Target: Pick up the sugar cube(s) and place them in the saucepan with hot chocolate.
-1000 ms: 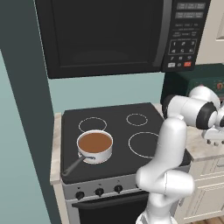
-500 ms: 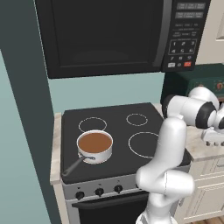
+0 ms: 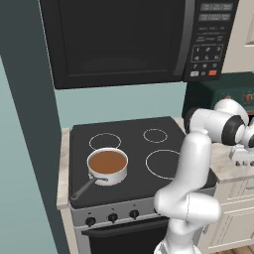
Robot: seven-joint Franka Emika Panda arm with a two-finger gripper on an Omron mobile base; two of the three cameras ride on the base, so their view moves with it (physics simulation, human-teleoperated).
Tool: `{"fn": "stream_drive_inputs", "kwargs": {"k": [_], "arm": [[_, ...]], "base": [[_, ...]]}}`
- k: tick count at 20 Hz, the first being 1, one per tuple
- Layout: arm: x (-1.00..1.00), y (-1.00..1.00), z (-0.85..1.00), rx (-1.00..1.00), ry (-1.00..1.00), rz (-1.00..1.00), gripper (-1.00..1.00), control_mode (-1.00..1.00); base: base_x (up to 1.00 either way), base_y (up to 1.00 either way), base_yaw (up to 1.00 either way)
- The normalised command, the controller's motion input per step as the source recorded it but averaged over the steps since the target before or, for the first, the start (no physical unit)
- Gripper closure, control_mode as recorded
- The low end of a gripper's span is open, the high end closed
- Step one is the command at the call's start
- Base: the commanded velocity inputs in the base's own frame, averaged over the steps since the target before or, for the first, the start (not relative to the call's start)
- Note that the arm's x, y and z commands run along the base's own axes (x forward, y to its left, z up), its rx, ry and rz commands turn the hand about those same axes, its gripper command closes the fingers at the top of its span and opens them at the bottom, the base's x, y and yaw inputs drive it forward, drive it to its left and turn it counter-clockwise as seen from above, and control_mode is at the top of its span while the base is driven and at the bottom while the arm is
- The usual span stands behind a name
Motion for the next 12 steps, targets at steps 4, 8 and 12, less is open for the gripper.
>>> {"fn": "stream_drive_inputs", "kwargs": {"k": [4, 8, 12], "arm": [[0.1, 0.0, -0.14, 0.0, 0.0, 0.0, -1.0, -1.0], [0.02, 0.0, -0.02, 0.0, 0.0, 0.0, -1.0, -1.0], [0.04, 0.0, 0.0, 0.0, 0.0, 0.0, -1.0, -1.0]], "base": [[0.0, 0.0, 0.0], [0.0, 0.0, 0.0], [0.0, 0.0, 0.0]]}}
